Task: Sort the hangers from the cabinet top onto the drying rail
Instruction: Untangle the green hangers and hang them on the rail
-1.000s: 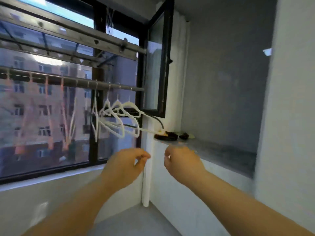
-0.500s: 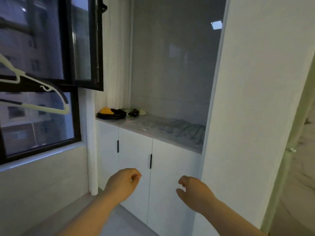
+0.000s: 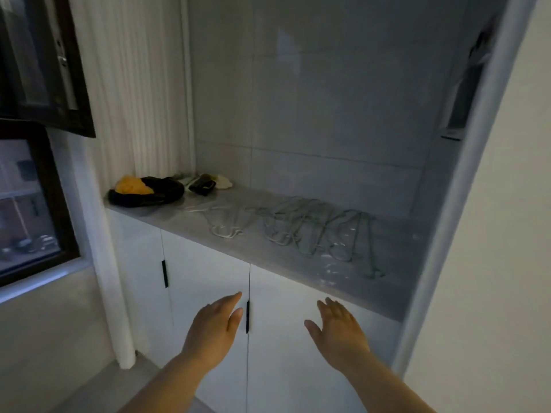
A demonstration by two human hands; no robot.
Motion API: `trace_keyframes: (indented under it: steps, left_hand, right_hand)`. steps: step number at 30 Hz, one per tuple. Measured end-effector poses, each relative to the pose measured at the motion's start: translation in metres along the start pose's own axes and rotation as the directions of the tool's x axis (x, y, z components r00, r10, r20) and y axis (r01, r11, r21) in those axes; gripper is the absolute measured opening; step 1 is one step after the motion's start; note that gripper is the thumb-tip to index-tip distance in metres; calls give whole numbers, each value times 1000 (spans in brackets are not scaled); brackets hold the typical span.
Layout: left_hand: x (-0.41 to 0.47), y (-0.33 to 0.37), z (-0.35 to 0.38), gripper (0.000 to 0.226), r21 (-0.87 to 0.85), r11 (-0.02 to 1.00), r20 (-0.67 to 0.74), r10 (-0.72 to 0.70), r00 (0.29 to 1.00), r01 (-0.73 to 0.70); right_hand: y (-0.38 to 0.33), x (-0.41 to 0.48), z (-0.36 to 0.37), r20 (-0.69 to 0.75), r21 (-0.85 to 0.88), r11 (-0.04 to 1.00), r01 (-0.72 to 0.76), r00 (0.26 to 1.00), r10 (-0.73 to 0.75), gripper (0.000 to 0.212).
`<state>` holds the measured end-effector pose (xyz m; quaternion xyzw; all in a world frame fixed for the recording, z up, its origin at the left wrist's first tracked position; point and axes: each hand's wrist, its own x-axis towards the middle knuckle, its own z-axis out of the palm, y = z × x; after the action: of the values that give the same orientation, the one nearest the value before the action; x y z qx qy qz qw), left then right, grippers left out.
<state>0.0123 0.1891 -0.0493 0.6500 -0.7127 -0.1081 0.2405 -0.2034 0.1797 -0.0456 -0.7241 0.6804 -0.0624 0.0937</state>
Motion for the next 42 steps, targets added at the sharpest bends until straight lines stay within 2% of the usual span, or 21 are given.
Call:
trace_keyframes:
  steps: [5,10,13,16,19,21,23,27,31,33,34,36,38,42]
  left_hand:
    - [55,-18,25,44,38,999,57,-33,998,31]
    - [117,-17,45,40,92,993,7,-79,997,78]
    - [158,0,56,32,162,982,-108,-78,991,95]
    - [193,25,69,31,143,978,-217,-119,969,152]
    - [224,46,83,42,213,954,-161,-180,970,212]
    - [240,59,92,46,200,952,-99,-218,971,234]
    - [254,68,100,46,141,955,-40,-259,965,262]
    - [271,83,109,39,138,949,43,-292,955,284]
    - [271,84,100,33,-26,922,41,-386,922,387]
    - [271,80,90,28,-286,869,10,-418,908,403]
    - [271,80,85,24,-455,803,10,-427,904,384]
    - [271,81,76,19,-718,608,41,-448,893,338]
    - [269,81,70,13,-804,507,64,-446,893,311]
    - [265,79,60,19,-847,472,22,-429,903,245]
  right_hand:
    - [20,85,-6,-99,-54,996,-74,993,68,55]
    - [42,146,-1,-173,-82,996,-23,985,8,54]
    - [42,155,3,-198,-120,992,-48,980,23,58]
    - [42,155,3,-325,-112,994,-13,946,-24,46]
    - [41,154,3,-328,-82,996,-30,945,1,49]
    - [41,153,1,-341,-93,995,-37,940,3,45]
    - [40,153,-1,-317,-93,995,-47,948,15,45]
    - [41,152,-3,-283,-92,995,-41,959,13,46]
    - [41,150,-4,-238,-62,997,-38,971,22,51]
    - [40,149,-6,-225,-69,997,-37,974,21,50]
    - [41,148,-6,-223,-72,997,-35,975,18,48]
    - [41,148,-5,-227,-81,996,-42,974,23,48]
    - [43,148,-4,-234,-85,995,-61,971,39,51]
    - [44,151,-1,-259,-98,994,-46,966,19,45]
